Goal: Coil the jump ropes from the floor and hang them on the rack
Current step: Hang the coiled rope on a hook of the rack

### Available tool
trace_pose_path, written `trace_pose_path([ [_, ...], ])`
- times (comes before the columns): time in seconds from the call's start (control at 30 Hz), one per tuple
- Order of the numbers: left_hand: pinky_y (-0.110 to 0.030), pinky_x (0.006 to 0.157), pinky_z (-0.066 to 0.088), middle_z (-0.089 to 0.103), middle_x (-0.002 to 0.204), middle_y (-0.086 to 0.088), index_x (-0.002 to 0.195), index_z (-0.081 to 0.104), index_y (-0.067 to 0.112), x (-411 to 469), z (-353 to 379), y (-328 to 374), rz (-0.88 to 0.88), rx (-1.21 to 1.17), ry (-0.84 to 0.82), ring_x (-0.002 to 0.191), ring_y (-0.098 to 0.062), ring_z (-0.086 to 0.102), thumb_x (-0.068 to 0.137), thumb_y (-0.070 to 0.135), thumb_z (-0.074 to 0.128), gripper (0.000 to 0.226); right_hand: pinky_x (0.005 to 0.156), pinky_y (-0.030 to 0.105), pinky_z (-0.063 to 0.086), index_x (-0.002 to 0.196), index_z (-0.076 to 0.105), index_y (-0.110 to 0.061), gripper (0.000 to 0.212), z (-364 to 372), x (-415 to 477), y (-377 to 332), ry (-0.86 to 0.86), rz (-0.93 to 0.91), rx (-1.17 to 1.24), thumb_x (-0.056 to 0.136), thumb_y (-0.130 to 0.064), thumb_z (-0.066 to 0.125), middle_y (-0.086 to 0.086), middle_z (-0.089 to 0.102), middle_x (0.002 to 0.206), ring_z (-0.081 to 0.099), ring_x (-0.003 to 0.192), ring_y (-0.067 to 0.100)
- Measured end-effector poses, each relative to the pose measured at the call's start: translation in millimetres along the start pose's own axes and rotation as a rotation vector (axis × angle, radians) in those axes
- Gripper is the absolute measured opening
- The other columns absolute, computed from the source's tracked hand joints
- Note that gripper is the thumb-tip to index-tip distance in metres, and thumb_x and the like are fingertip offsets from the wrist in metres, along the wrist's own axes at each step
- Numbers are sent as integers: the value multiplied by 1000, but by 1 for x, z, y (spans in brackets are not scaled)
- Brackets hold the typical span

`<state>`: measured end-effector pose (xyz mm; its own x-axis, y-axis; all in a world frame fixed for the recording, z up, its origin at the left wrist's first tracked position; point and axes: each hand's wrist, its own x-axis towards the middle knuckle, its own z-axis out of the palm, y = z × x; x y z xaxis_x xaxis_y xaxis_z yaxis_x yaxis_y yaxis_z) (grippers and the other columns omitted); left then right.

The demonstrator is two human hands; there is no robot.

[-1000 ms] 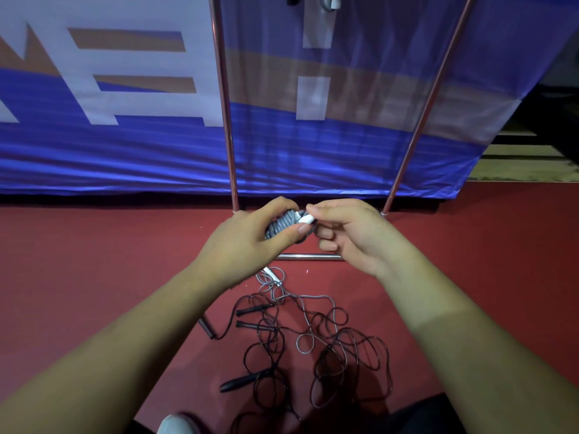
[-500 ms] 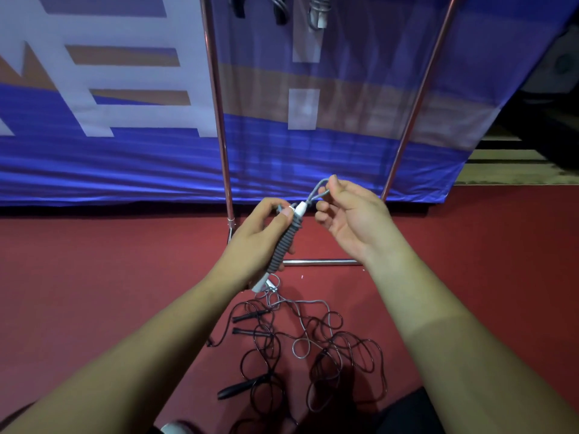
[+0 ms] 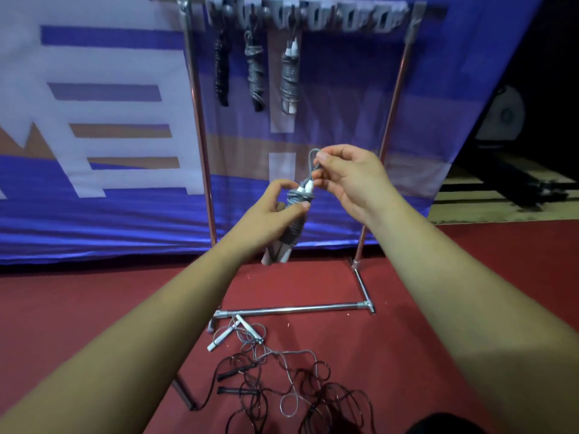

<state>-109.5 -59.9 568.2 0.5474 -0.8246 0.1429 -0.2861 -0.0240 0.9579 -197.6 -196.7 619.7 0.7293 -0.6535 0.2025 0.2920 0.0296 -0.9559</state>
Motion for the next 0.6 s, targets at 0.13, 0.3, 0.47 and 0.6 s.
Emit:
trace_pose_path([
  [0.13, -54, 95, 53, 72, 104, -16, 112, 61, 30, 35, -4, 42, 74, 14, 26, 90, -26, 71, 75, 47, 74, 43, 55, 23, 50, 83, 59, -6, 14, 1, 29, -50, 2, -58, 18, 96, 0, 56, 8, 59, 73, 57, 55, 13],
  [0.3, -46, 95, 52, 72, 106, -19, 115, 63, 18, 79, -6, 81, 104, 13, 35, 97, -29, 71, 87, 29, 74, 33, 53, 22, 48, 86, 62, -12, 10, -9, 64, -91, 35, -92, -79, 95, -8, 61, 4, 62, 75, 59, 56, 12],
  [0.47, -23, 63, 49, 68, 96, -10, 117, 62, 15, 119, -5, 100, 110, -34, 23, 82, -15, 64, 92, 21, 69, 26, 53, 22, 50, 87, 61, -4, 8, -13, 104, -111, 56, -143, -29, 94, 0, 60, 12, 61, 73, 59, 53, 13],
  [0.6, -24, 61, 48, 64, 94, -12, 116, 62, 13, 155, -14, 105, 127, -127, 45, 77, -18, 62, 93, 17, 68, 24, 59, 23, 57, 85, 61, 2, 9, -12, 141, -121, 44, -185, -1, 92, 7, 59, 16, 62, 74, 64, 56, 14],
])
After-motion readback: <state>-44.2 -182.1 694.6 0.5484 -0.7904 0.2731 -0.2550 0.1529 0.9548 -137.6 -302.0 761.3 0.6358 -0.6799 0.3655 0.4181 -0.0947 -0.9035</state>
